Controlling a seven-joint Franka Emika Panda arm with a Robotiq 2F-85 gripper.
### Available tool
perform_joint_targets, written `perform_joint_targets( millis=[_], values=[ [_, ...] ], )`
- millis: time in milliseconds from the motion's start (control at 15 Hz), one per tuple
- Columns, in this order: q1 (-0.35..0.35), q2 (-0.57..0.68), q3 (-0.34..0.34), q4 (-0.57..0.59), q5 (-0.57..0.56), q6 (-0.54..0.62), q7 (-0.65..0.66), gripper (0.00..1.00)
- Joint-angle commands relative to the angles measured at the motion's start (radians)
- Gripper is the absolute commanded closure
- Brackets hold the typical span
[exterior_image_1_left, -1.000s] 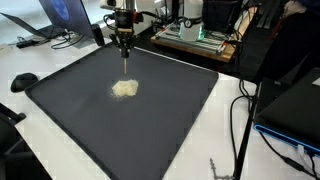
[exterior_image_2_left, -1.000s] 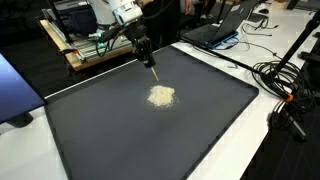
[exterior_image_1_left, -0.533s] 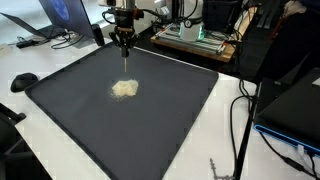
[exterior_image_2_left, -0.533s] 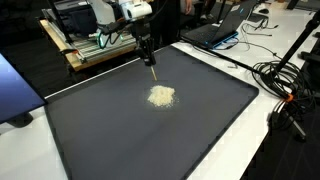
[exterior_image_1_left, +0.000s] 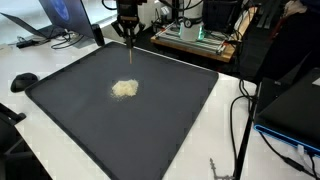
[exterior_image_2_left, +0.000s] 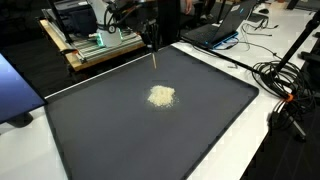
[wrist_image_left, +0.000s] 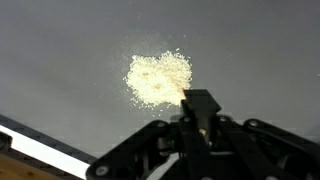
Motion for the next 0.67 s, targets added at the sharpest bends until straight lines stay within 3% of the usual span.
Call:
perform_joint_targets(
  millis=[0, 333, 600],
  values=[
    [-0.006, -0.039, 0.032, 0.059, -0.029, -0.18, 0.039, 0.97],
    [-0.01, -0.044, 0.036, 0.176, -0.002, -0.406, 0.016, 0.97],
    [-0.013, -0.047, 0.035, 0.229, -0.021, -0.451, -0.001, 0.97]
  ],
)
